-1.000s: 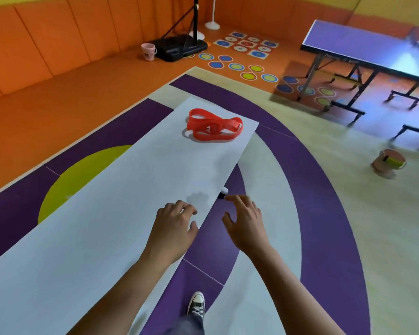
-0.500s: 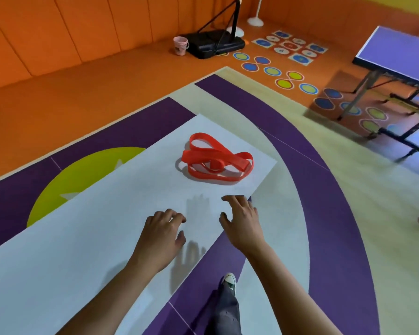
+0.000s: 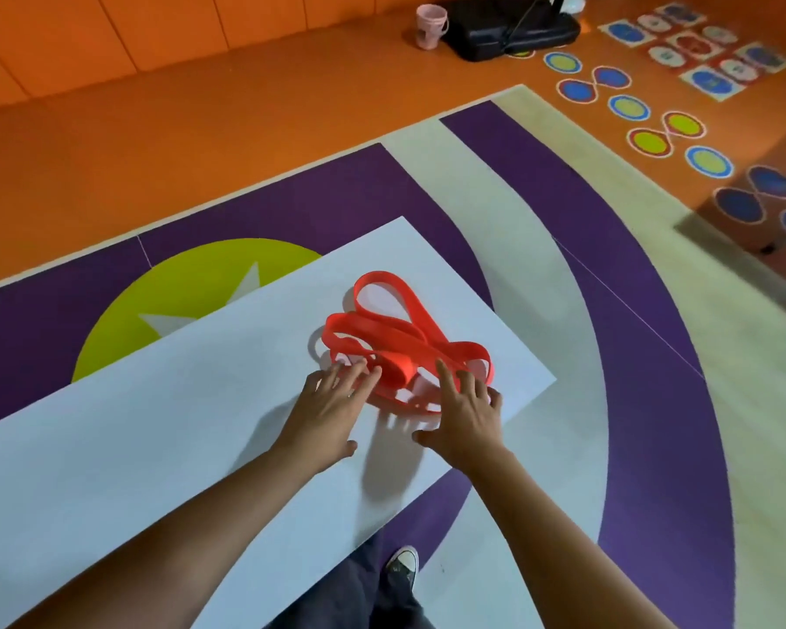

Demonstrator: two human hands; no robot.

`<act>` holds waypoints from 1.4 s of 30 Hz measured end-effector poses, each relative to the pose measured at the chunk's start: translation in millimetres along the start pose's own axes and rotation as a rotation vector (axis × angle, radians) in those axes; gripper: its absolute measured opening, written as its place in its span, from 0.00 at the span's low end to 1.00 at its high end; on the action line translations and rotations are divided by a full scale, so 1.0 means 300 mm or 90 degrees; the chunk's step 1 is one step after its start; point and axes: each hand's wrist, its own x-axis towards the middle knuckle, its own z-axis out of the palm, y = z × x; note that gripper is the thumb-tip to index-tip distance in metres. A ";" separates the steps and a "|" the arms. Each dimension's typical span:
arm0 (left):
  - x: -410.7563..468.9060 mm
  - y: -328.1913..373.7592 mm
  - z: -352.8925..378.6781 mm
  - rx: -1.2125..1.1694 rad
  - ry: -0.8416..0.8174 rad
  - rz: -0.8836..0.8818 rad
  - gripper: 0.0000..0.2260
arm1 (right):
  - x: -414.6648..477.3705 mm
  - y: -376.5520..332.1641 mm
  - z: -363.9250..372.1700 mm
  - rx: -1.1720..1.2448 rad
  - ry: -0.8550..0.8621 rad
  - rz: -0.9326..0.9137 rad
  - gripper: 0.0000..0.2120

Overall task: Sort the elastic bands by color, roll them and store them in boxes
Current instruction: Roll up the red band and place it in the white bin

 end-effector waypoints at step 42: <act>0.358 -0.027 0.023 0.079 0.106 0.056 0.23 | 0.295 0.129 0.060 0.051 0.005 -0.204 0.19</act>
